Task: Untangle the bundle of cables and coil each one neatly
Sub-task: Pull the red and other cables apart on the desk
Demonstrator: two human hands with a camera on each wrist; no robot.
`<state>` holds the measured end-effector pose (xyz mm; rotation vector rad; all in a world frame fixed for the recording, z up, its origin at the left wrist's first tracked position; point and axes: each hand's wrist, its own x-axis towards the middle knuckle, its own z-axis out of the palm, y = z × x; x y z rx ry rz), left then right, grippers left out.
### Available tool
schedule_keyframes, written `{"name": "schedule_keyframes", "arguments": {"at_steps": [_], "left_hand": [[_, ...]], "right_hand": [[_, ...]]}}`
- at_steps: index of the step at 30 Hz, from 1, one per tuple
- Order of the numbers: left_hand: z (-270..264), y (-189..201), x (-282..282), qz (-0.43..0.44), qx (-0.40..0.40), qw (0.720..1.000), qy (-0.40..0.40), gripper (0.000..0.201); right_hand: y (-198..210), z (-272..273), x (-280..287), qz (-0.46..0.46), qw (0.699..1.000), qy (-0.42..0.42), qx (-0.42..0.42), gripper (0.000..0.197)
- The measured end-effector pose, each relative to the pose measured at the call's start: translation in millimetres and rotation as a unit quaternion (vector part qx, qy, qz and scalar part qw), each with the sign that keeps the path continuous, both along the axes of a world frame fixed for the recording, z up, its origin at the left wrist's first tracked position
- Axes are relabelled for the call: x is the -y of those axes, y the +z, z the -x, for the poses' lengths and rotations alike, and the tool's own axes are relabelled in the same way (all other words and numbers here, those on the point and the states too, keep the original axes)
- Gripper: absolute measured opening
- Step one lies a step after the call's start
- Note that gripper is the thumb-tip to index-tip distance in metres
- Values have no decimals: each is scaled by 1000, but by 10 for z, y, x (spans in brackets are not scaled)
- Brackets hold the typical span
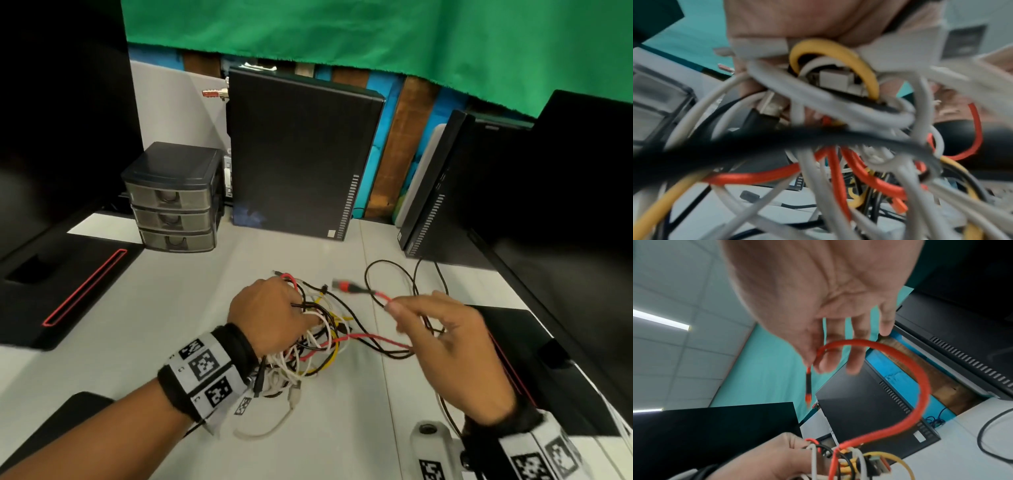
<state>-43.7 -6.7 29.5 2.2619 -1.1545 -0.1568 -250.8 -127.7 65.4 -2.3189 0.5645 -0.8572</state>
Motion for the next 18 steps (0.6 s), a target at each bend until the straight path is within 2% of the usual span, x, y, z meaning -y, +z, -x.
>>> {"name": "schedule_keyframes", "arguments": {"at_steps": [3,5,6,7,9,12,15,18], "left_hand": [[-109,1,34,51,-143,988,-17,54],[-131,19,49,75,-248,966,-19,50],[-142,32,50,86,-301,950,-13,41],[-166,31,50,99,-354,930,-6,29],[-197,41,29,126,-456,881,9,33],[-188,105,16,166,-573,802,-24,20],[-115,175,9,213,-660,720,-21,27],[-10,208,1,219,-725,653,-22,34]], "right_hand": [[-13,-39,38,-21,995,-83,60,20],[-44,-55,96,-64,989,-117,70,25],[-46,-51,124,-85,985,-124,82,24],[-41,-42,152,-102,982,-129,96,20],[-19,-24,182,-118,978,-126,114,6],[-33,-36,130,-143,984,-73,80,14],[-109,-108,-18,-187,982,-4,5,16],[-264,-184,-195,-210,976,50,-36,15]]}}
